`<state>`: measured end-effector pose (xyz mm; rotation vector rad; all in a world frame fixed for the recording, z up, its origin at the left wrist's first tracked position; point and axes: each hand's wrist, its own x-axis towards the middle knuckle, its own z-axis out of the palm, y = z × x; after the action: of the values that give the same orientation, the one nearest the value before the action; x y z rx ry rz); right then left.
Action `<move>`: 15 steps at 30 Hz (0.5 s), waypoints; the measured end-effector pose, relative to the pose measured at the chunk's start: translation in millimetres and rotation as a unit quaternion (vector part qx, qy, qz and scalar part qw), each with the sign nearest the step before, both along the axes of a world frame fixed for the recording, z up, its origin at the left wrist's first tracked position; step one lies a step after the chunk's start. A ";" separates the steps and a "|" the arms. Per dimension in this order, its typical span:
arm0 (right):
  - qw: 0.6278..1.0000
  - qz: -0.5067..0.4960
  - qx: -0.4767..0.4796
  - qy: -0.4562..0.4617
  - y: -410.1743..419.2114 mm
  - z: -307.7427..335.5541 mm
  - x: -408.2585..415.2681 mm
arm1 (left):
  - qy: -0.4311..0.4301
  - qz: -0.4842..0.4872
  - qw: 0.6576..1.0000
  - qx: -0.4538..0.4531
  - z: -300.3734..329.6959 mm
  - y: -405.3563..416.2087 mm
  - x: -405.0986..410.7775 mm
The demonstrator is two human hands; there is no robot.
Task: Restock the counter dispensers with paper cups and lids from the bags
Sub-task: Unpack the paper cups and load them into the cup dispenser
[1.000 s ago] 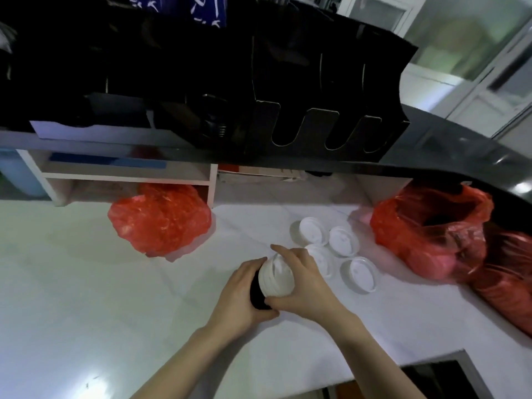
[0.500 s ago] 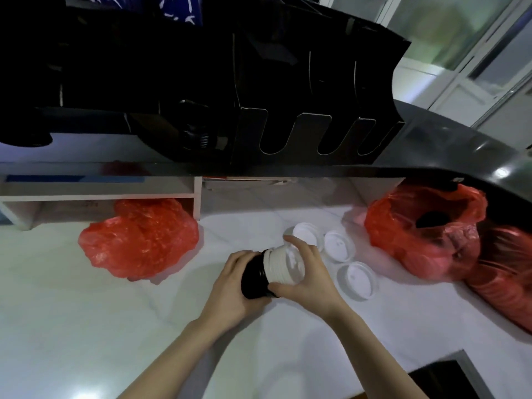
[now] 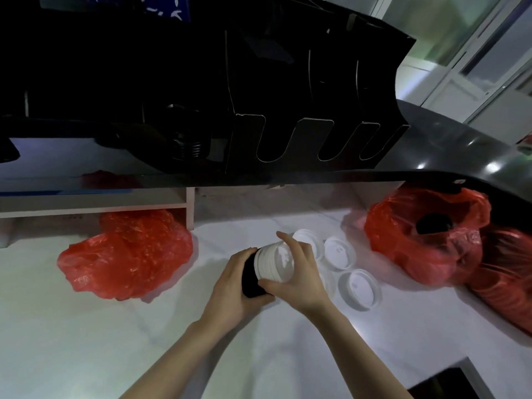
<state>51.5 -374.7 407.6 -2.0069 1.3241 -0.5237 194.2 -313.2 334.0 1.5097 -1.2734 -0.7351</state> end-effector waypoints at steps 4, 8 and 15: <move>1.000 0.004 0.009 0.012 -10.9 1.7 2.7 | -0.033 0.027 0.999 -0.002 3.3 -10.7 3.5; 0.989 0.052 -0.048 0.131 -17.6 4.0 21.2 | -0.062 0.037 0.997 0.006 1.1 -18.5 1.4; 0.980 0.068 -0.065 0.178 -37.7 9.9 30.9 | -0.120 0.075 0.989 0.044 -11.4 -36.6 -3.7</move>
<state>82.5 -412.4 417.5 -2.3608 1.3729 -0.1964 190.5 -349.8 322.6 1.7877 -1.2990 -0.5285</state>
